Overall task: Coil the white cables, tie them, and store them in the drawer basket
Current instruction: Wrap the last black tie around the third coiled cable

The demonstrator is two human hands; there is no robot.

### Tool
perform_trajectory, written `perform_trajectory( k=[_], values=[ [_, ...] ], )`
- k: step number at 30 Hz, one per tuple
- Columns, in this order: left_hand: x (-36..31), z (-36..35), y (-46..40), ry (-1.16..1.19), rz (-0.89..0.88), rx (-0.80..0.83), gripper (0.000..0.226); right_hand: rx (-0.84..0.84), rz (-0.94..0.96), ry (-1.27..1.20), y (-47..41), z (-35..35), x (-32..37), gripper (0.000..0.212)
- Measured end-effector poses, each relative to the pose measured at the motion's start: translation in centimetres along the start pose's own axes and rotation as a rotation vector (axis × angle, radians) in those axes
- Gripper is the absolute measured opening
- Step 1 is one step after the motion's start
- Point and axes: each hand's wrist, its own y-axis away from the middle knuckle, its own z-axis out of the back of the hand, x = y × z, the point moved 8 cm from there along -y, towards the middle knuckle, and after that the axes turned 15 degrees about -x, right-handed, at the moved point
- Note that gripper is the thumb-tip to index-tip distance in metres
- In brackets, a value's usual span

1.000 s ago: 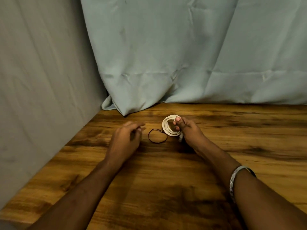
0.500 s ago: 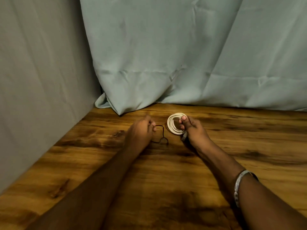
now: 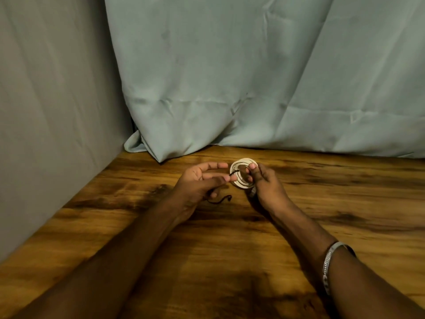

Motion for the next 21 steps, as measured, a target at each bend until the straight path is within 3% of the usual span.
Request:
perform_trajectory(
  k=[10,15,21],
  values=[
    [0.4,0.4,0.1,-0.044,-0.077,-0.166,0.032,0.0,0.22,0.18,1.3,-1.0,2.0,0.026],
    [0.2,0.7,0.3,0.159,-0.05,-0.291,0.032,0.031,0.403,0.356,3.2,-2.7,3.4,0.03],
    [0.8,0.4,0.6,0.353,0.037,-0.306,0.033,0.095,0.406,0.367,3.7,-3.5,4.1,0.03]
  ],
)
